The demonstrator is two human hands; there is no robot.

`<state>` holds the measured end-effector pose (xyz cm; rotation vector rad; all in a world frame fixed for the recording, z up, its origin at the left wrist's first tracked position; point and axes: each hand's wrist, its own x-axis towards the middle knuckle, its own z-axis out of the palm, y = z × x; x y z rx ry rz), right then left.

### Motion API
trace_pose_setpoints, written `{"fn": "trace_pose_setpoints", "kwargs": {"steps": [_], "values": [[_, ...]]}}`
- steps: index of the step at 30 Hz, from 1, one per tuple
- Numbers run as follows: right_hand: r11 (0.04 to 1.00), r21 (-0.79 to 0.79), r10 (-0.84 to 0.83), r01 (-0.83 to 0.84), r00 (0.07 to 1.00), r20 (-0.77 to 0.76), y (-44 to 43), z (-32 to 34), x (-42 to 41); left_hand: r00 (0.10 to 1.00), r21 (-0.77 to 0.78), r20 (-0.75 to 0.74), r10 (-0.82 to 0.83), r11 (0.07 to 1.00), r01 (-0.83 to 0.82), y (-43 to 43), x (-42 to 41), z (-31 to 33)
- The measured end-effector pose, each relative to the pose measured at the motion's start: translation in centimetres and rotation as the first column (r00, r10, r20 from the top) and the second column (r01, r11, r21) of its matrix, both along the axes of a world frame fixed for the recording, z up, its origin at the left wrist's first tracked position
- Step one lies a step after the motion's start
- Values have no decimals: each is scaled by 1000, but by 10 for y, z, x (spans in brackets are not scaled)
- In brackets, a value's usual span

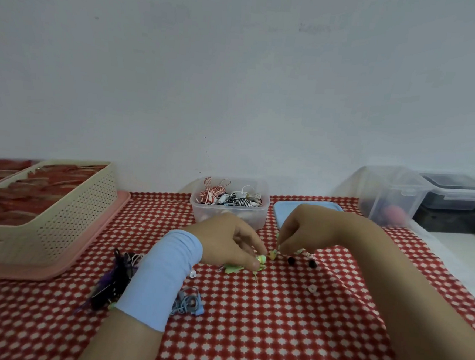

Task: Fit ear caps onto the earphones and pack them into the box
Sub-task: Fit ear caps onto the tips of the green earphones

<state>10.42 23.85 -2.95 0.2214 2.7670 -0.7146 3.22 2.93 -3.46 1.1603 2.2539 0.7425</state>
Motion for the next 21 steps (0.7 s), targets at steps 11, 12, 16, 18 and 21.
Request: {"fn": "trace_pose_setpoints", "kwargs": {"steps": [11, 12, 16, 18, 21], "values": [[988, -118, -121, 100, 975, -185, 15, -3, 2, 946, 99, -240, 218, 975, -200, 33, 14, -17], [986, -128, -128, 104, 972, -196, 15, -4, 2, 938, 68, -261, 230, 973, -220, 35, 15, -21], [975, -178, -170, 132, 962, -214, 17, -6, 1, 916, -69, -355, 185, 972, -223, 47, 19, -29], [968, -207, -188, 142, 957, -220, 16, -7, 1, 901, -80, -391, 187, 969, -236, 51, 19, -29], [950, -281, -203, 135, 952, -228, 14, -6, 2, 921, -9, -305, 243, 966, -258, 51, 15, -31]]}}
